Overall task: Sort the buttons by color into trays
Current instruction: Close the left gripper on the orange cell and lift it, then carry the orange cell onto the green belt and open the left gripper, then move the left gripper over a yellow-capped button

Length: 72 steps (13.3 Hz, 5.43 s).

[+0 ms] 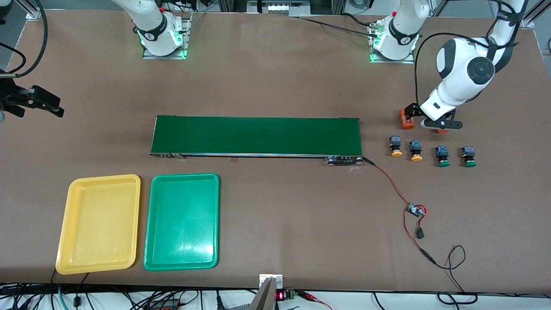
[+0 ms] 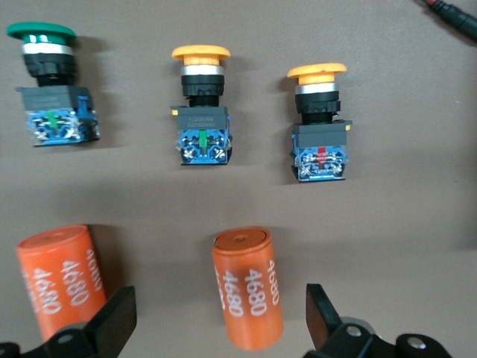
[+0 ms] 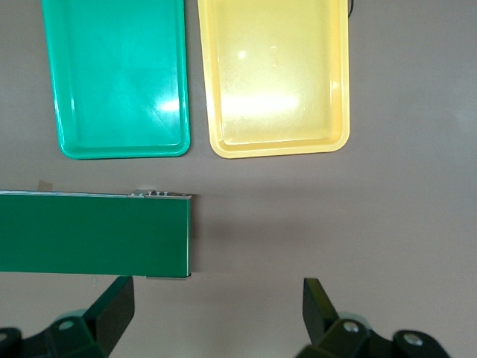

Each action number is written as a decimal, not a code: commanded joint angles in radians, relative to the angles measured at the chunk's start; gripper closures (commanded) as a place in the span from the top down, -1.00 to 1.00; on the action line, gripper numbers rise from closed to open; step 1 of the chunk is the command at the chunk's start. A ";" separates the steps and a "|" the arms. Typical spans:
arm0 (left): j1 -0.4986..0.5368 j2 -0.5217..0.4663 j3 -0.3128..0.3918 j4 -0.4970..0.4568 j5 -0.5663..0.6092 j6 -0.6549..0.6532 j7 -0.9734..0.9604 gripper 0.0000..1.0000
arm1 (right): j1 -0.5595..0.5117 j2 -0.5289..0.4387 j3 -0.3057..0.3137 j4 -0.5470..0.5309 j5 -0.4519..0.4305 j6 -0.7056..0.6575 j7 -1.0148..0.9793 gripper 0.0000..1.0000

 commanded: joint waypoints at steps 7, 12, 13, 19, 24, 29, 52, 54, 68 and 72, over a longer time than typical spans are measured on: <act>0.016 0.106 -0.014 -0.120 0.018 0.226 -0.042 0.90 | -0.002 -0.017 0.005 -0.013 0.001 0.005 0.004 1.00; 0.014 0.101 -0.019 -0.113 0.018 0.224 -0.056 -0.46 | -0.002 -0.017 0.005 -0.013 0.001 0.005 0.004 1.00; 0.014 0.089 -0.019 -0.107 0.018 0.223 -0.053 -0.57 | -0.002 -0.017 0.005 -0.013 0.001 0.005 0.004 1.00; 0.013 0.044 -0.020 0.049 0.018 0.070 -0.039 -0.71 | -0.002 -0.017 0.005 -0.013 0.000 0.008 0.004 1.00; 0.003 0.021 -0.048 0.372 0.018 -0.375 0.166 -0.71 | -0.002 -0.016 0.005 -0.016 0.000 0.016 0.004 1.00; -0.001 0.082 -0.304 0.473 0.017 -0.391 0.394 -0.66 | -0.002 -0.016 0.005 -0.016 0.000 0.017 0.004 1.00; -0.126 0.321 -0.436 0.602 0.201 -0.308 0.776 1.00 | 0.000 -0.017 0.007 -0.013 0.001 0.000 0.006 1.00; -0.101 0.295 -0.438 0.672 0.195 -0.450 0.773 1.00 | 0.000 -0.017 0.007 -0.013 0.001 0.000 0.006 1.00; 0.223 0.268 -0.436 0.895 0.186 -0.820 0.035 1.00 | 0.000 -0.017 0.008 -0.013 0.001 0.011 0.006 1.00; 0.221 0.304 -0.438 0.823 0.186 -0.801 -0.185 1.00 | 0.000 -0.017 0.008 -0.013 0.001 0.011 0.006 1.00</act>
